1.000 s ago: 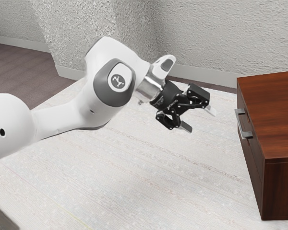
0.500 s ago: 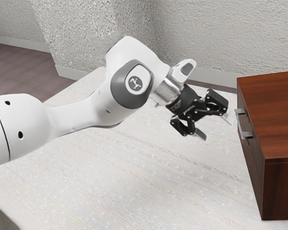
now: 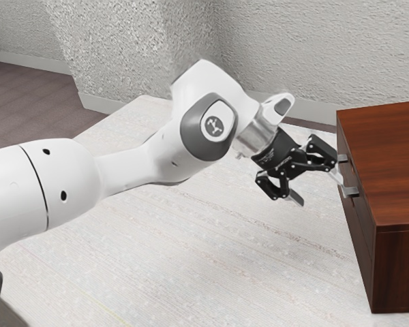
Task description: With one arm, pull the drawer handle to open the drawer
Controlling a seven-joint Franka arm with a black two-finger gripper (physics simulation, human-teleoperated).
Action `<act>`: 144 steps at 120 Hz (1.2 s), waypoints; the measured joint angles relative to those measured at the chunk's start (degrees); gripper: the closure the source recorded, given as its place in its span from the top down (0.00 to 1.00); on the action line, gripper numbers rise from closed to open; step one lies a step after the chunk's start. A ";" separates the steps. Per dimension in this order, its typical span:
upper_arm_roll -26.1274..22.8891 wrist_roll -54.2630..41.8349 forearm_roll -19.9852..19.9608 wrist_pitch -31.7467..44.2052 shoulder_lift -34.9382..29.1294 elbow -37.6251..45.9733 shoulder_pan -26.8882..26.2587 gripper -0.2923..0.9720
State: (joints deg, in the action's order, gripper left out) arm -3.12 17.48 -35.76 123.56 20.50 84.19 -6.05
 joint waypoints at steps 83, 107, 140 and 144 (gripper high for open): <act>3.95 2.70 0.55 7.50 4.28 -2.60 -3.44 0.77; 4.67 3.20 1.48 7.65 3.83 -2.30 -3.36 0.77; 5.23 3.66 1.71 6.92 0.93 0.96 -3.52 0.77; 5.23 3.70 1.74 6.74 0.61 1.29 -3.57 0.77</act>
State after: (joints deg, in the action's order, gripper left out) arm 2.11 21.19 -34.02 130.31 21.11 85.48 -9.62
